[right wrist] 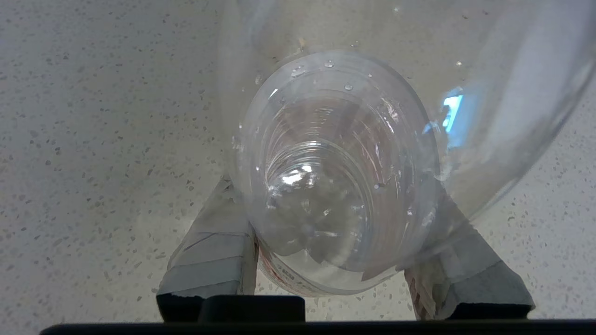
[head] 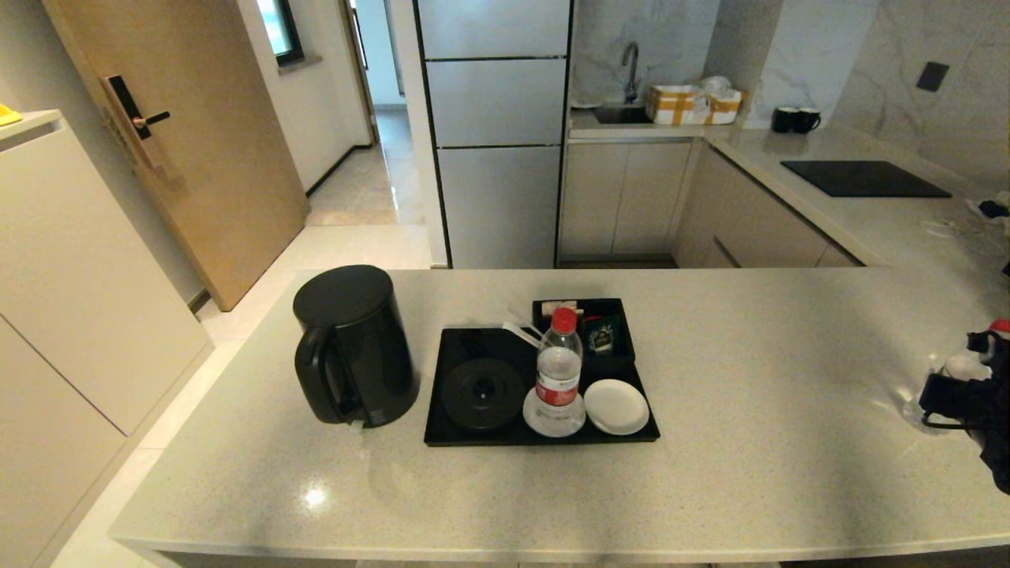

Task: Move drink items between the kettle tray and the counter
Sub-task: Return the bottled water to its original position

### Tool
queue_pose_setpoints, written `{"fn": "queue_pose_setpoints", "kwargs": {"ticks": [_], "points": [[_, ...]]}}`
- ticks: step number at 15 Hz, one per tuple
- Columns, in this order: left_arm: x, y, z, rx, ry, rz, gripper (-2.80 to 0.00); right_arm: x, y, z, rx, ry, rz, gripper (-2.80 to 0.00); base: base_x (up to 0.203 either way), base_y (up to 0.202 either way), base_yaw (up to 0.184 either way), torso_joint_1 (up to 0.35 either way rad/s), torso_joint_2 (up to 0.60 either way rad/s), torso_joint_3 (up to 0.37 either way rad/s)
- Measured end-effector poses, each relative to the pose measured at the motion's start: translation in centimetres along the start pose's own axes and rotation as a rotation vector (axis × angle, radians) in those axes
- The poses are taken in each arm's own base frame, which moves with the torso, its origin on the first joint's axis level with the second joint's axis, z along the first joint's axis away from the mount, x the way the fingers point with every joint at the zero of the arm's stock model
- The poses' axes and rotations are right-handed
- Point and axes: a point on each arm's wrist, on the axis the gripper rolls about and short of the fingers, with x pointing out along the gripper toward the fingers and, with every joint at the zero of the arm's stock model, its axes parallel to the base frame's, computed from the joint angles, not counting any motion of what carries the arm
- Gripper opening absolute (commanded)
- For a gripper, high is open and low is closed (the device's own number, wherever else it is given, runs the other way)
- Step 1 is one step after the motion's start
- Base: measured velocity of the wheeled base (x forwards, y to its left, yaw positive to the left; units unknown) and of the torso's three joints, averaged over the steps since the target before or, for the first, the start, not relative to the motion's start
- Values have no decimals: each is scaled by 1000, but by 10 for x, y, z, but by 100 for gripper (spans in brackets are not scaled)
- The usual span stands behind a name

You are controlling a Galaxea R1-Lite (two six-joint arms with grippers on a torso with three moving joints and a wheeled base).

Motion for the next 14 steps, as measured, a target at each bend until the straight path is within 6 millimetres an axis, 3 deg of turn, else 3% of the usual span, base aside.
{"fn": "queue_pose_setpoints", "kwargs": {"ticks": [3,4,6,8,10,12,14], "points": [[0,0,0,0,0,0,0,-10,3,3,8,22,20,-280,0,0,0,0,0,0],[0,0,0,0,0,0,0,-19,8,12,14,25,40,-280,0,0,0,0,0,0],[0,0,0,0,0,0,0,-48,23,50,33,-16,108,-280,0,0,0,0,0,0],[0,0,0,-1,-2,0,0,-95,52,99,53,-56,232,-280,0,0,0,0,0,0],[0,0,0,-1,-3,0,0,-154,101,130,41,-41,433,-280,0,0,0,0,0,0],[0,0,0,-1,-2,0,0,-218,143,140,-10,13,629,-280,0,0,0,0,0,0],[0,0,0,-3,-6,0,0,-269,174,136,-76,57,749,-280,0,0,0,0,0,0]]}}
